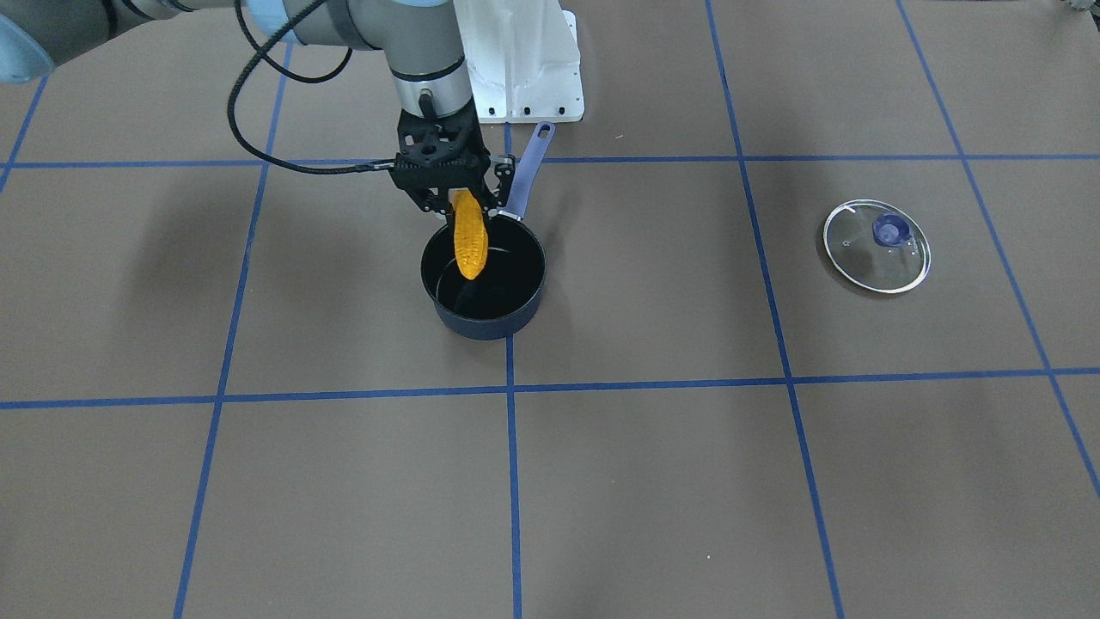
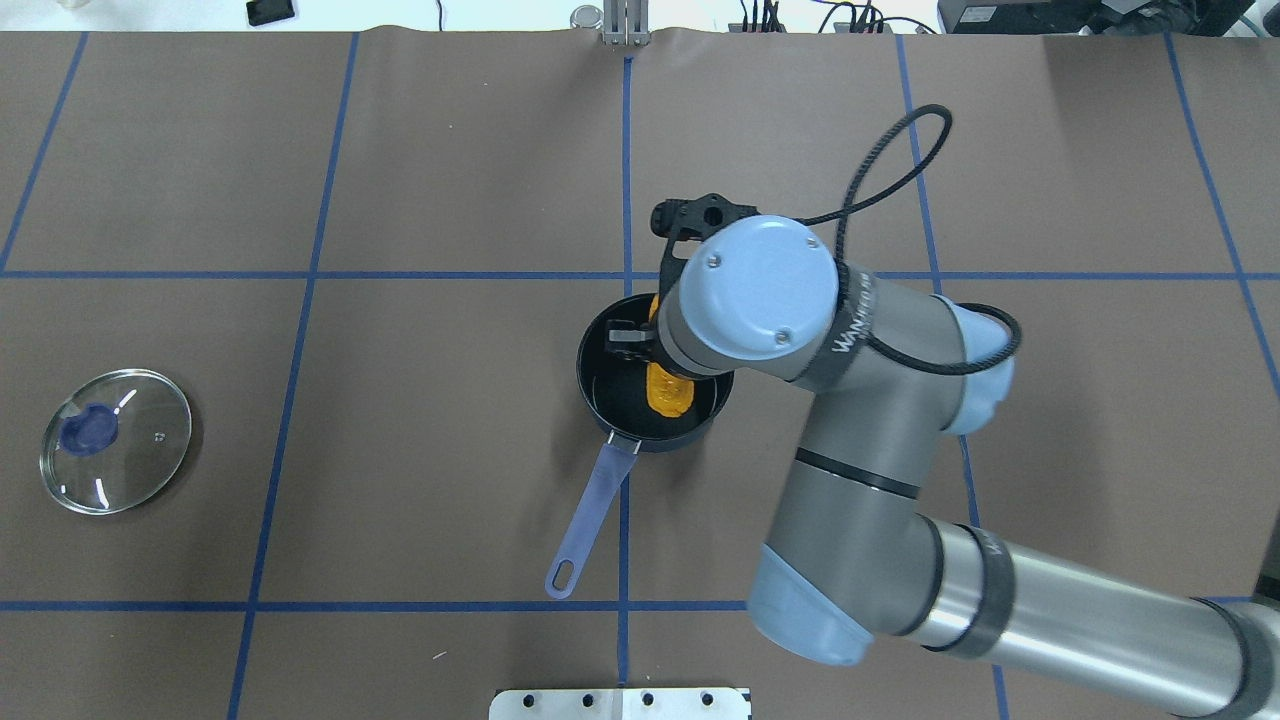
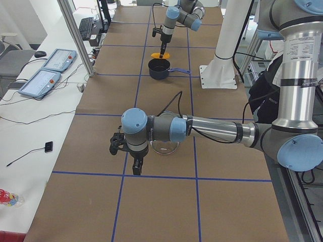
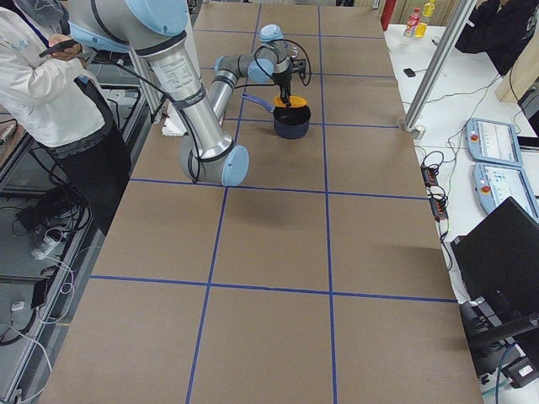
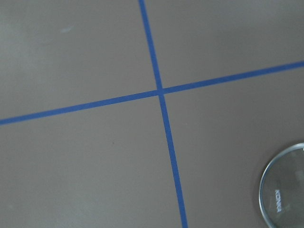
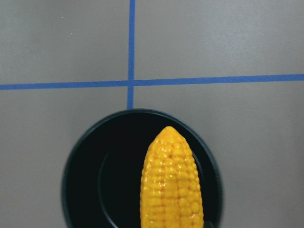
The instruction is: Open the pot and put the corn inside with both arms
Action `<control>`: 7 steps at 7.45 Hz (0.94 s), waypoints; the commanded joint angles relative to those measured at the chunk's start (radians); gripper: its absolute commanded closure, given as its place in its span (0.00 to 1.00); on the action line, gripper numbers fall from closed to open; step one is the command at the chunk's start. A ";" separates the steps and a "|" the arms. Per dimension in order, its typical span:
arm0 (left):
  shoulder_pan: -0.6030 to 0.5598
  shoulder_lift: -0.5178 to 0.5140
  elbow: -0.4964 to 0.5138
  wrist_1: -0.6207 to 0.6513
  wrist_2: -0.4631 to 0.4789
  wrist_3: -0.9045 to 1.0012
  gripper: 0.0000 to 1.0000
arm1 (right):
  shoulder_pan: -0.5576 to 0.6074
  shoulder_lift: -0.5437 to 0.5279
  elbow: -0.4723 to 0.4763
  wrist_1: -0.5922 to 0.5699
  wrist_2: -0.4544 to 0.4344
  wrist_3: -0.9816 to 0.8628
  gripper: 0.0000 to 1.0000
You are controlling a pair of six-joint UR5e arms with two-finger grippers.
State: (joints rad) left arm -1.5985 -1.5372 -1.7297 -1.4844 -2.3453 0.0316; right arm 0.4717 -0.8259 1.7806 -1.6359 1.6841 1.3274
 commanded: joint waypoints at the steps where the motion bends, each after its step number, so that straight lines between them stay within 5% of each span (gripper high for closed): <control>1: 0.000 0.009 -0.002 -0.005 0.001 -0.030 0.01 | -0.007 0.103 -0.171 -0.001 -0.021 0.033 1.00; 7: 0.002 0.009 -0.002 -0.005 -0.002 -0.033 0.01 | -0.022 0.027 -0.193 0.005 -0.038 -0.020 0.97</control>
State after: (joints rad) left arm -1.5971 -1.5279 -1.7312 -1.4895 -2.3467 -0.0015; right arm 0.4579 -0.7881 1.5941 -1.6334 1.6492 1.3186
